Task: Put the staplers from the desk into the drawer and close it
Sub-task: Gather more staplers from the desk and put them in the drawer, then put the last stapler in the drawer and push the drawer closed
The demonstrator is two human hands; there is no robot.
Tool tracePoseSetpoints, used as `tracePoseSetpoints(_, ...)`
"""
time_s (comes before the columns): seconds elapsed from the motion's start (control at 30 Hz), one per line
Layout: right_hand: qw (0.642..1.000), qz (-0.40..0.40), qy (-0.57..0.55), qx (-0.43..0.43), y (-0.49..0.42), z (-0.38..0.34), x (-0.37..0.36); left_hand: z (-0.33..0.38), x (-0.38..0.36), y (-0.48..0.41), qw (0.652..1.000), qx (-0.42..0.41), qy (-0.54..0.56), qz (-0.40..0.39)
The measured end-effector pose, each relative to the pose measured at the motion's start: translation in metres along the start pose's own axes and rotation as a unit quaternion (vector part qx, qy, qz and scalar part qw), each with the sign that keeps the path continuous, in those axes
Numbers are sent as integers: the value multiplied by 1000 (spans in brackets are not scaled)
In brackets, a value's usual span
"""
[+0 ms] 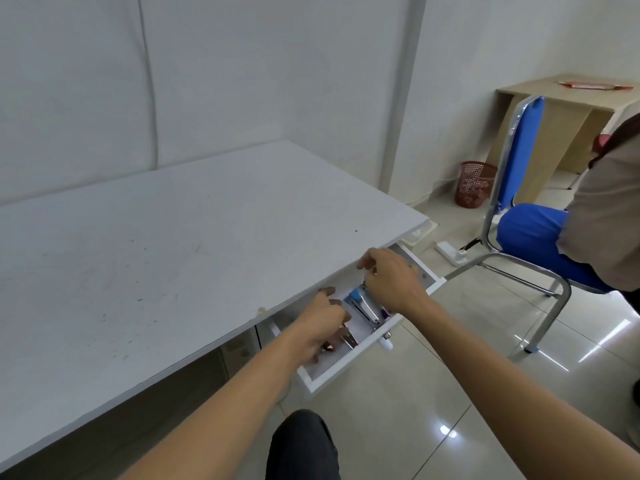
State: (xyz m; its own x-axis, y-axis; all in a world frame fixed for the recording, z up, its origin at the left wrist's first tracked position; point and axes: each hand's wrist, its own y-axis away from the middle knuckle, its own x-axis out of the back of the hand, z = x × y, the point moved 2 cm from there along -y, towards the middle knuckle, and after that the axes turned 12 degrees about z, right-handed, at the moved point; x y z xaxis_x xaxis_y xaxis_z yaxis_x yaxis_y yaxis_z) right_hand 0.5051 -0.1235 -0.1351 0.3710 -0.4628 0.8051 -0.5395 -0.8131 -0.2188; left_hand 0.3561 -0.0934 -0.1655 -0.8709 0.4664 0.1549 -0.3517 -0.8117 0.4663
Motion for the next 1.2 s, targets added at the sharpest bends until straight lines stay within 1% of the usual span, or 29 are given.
tracePoseSetpoints(0.13, 997, 10, -65, 26, 5, -46, -1, 12, 42, 28, 997, -69, -23, -16)
tracePoseSetpoints(0.23, 993, 12, -103, 56, 11, -88, -8, 20, 80, 54, 991, -129, -31, -1)
tracePoseSetpoints(0.3, 989, -4, -129, 68, 18, -121, -18, 20, 116, 68, 982, -175, -47, 56)
tracePoseSetpoints(0.37, 984, -32, -163, 71, 26, -151, -31, 15, 154, 79, 973, -195, -39, 119)
tracePoseSetpoints(0.53, 968, -128, -196, 88, 50, -227, -71, -9, 256, 102, 948, -190, -19, 254)
tracePoseSetpoints(0.63, 957, -187, -202, 92, 68, -270, -99, -27, 313, 115, 917, -195, -30, 347)
tracePoseSetpoints(0.73, 942, -244, -200, 110, 91, -315, -133, -45, 366, 132, 877, -188, -30, 441)
tracePoseSetpoints(0.8, 936, -269, -178, 137, 108, -343, -158, -58, 393, 140, 859, -176, -18, 481)
tracePoseSetpoints(0.83, 935, -274, -167, 153, 117, -358, -171, -66, 406, 143, 855, -161, -17, 492)
tracePoseSetpoints(0.9, 929, -270, -161, 194, 132, -380, -189, -80, 418, 145, 861, -124, -31, 492)
tracePoseSetpoints(0.97, 918, -268, -154, 250, 146, -405, -204, -92, 428, 145, 877, -95, -59, 467)
tracePoseSetpoints(1.0, 913, -260, -127, 286, 152, -415, -211, -95, 431, 145, 885, -86, -75, 451)
tracePoseSetpoints(1.1, 901, -188, 16, 390, 162, -430, -229, -95, 440, 144, 900, -68, -83, 423)
tracePoseSetpoints(1.13, 900, -162, 38, 404, 162, -429, -233, -94, 441, 144, 903, -63, -80, 418)
tracePoseSetpoints(1.2, 905, -113, 28, 410, 160, -423, -235, -94, 442, 143, 905, -60, -85, 412)
